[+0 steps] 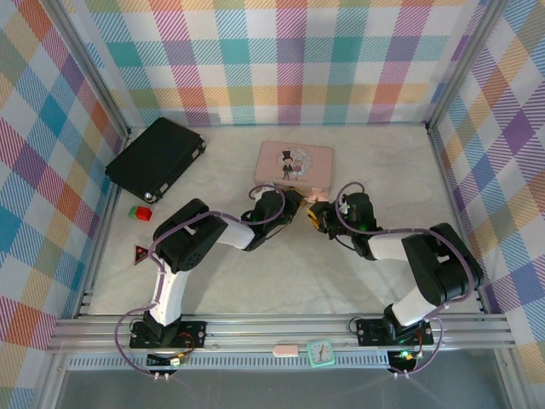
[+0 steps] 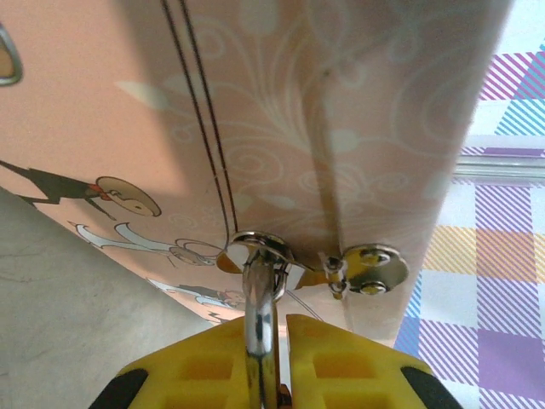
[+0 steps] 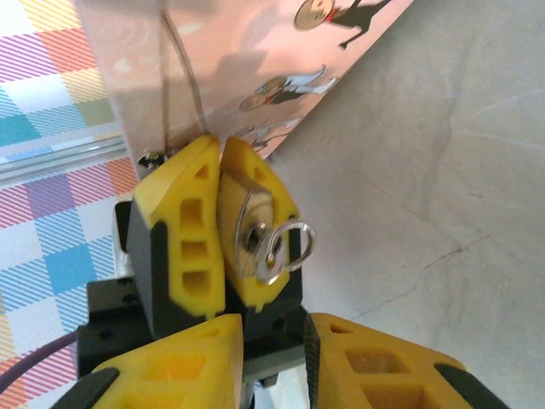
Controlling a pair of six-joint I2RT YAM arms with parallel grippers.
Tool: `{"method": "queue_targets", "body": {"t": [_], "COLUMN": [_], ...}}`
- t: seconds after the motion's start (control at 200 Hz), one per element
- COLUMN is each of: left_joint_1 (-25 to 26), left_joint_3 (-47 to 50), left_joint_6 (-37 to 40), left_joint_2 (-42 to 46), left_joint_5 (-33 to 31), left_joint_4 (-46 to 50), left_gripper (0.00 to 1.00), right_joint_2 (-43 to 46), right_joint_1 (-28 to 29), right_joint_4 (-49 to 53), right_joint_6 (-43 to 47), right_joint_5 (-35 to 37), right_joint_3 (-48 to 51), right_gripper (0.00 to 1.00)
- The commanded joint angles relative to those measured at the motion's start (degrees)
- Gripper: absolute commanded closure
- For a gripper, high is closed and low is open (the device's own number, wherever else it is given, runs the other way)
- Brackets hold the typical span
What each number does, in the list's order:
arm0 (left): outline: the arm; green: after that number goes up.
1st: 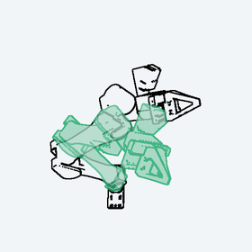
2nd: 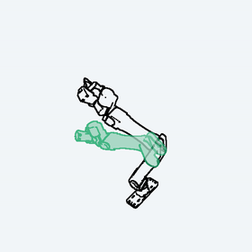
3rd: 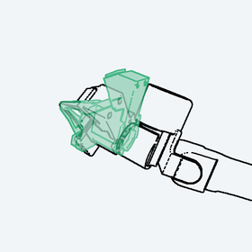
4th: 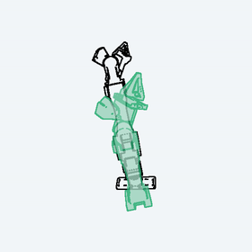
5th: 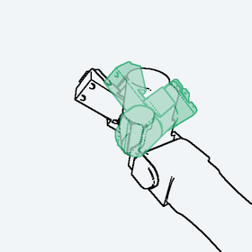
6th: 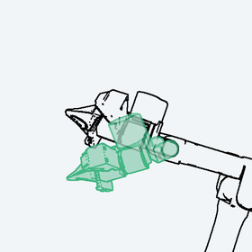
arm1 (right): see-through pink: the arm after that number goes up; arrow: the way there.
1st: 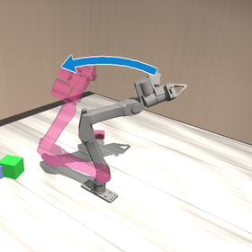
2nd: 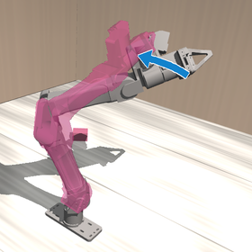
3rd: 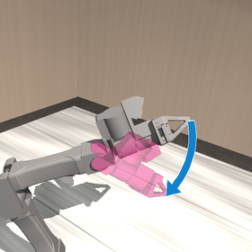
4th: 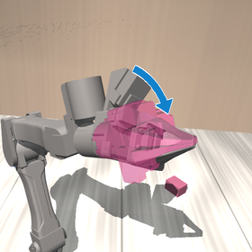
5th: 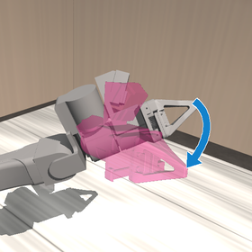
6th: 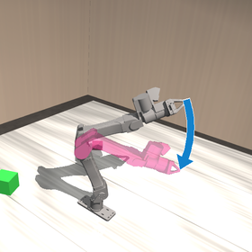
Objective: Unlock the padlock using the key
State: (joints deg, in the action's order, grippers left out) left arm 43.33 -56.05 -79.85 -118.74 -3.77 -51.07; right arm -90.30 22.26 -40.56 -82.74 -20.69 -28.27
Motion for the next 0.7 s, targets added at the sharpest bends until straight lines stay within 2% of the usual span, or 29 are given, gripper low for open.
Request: {"method": "queue_targets", "body": {"t": [0.0,0.13,0.315,0.465,0.625,0.695], "left_joint_1": [0.8,0.9,1.0,1.1,1.1,1.1], "left_joint_3": [0.7,0.9,1.1,1.1,1.1,1.1], "left_joint_6": [-1.3,-1.8,-2.6,-2.5,-2.7,-2.7], "left_joint_2": [3.9,3.6,3.5,3.5,3.5,3.6], "left_joint_5": [-1.7,-1.3,-1.3,-1.5,-1.2,-1.3], "left_joint_4": [-3.0,-3.7,-4.5,-4.6,-5.2,-5.0], "left_gripper": [1.00,1.00,1.00,1.00,1.00,1.00], "right_joint_2": [-1.9,-2.1,-4.6,-7.4,-9.2,-9.3], "right_joint_1": [0.2,0.2,0.3,0.8,0.9,0.9], "right_joint_4": [-5.6,-6.1,-8.6,-11.4,-14.4,-14.7], "right_joint_6": [-2.0,-1.6,-3.3,-5.5,-7.0,-7.3], "right_joint_5": [-0.7,0.2,-0.2,-0.6,-0.5,-0.7], "right_joint_3": [-1.1,-1.4,-1.9,-1.4,-1.2,-1.1], "right_gripper": [0.75,0.79,0.80,0.77,0.78,0.75]}}
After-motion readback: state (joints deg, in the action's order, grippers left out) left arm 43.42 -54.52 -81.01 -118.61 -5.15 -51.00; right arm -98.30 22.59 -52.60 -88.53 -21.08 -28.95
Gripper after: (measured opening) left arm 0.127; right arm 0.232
